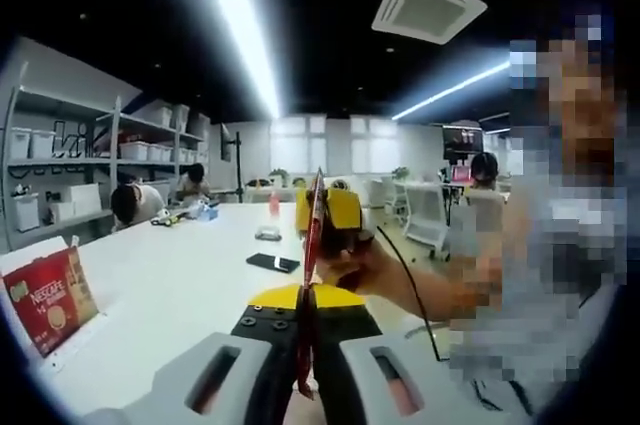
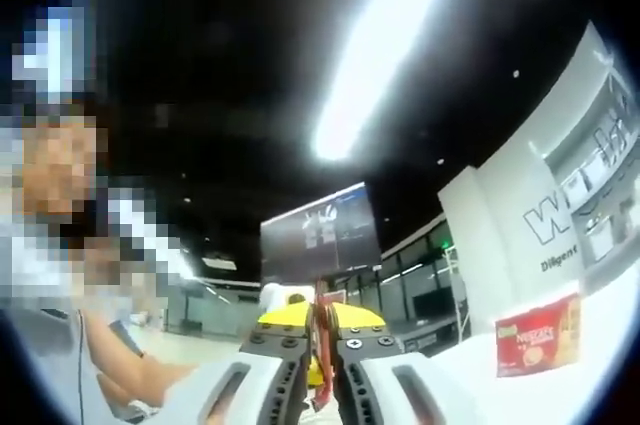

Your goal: Tear open the coffee pouch, take out the coffee, and pour the coffee from the pouch into the cup

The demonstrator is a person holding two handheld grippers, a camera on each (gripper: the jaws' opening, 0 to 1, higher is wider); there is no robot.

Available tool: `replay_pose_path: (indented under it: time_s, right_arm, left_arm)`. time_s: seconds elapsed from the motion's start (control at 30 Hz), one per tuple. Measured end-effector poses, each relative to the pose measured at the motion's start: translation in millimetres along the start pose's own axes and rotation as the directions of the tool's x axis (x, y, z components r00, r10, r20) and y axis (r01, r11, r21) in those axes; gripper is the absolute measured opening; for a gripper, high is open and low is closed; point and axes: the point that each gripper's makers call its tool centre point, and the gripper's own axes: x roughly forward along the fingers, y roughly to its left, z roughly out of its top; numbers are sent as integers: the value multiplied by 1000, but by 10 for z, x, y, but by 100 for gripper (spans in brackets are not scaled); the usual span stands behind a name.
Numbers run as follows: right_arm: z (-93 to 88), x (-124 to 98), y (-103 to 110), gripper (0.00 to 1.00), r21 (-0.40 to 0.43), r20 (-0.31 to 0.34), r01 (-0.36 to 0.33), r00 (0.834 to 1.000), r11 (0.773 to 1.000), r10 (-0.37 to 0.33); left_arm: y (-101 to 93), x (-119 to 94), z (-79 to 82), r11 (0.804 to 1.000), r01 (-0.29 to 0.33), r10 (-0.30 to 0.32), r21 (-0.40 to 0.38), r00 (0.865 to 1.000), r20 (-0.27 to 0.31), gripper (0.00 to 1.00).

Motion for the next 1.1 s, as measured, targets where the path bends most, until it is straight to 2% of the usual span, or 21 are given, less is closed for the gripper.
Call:
replay_pose_path:
  time_s: [0.3, 0.4, 0.5, 0.67, 0.8, 0.93, 1.1]
  right_arm:
    - [-121, -24, -11, 7, 31, 13, 11, 1000, 999, -11]
    - [-116, -33, -14, 3, 21, 23, 16, 1000, 1000, -17]
    - [-109, -38, -29, 2, 13, 27, 26, 999, 1000, -27]
    - [-95, -13, 6, 2, 12, 39, 20, 999, 1000, -20]
    - [-119, -4, 3, 3, 20, 44, 25, 999, 999, -25]
    - [-164, -9, 12, 6, 53, 55, 22, 998, 998, -25]
    - [-266, -1, 12, 6, 53, 47, 27, 998, 998, -30]
  left_arm:
    - [-6, 14, -1, 1000, 18, -18, -22, 1000, -11, 4]
    - [-3, 21, -6, 1000, 12, -12, -13, 1000, -14, 5]
    - [17, 11, 3, 1000, 3, -3, -26, 1000, -8, 11]
    - [18, -23, 35, 1000, 1, -1, -29, 1000, 13, 12]
    - [-3, -38, 13, 1000, 3, -3, -6, 1000, 18, 6]
    - [7, -31, -9, 1000, 9, -9, -9, 1000, 5, 5]
    - [17, -30, -29, 1000, 9, -10, -3, 1000, -21, 6]
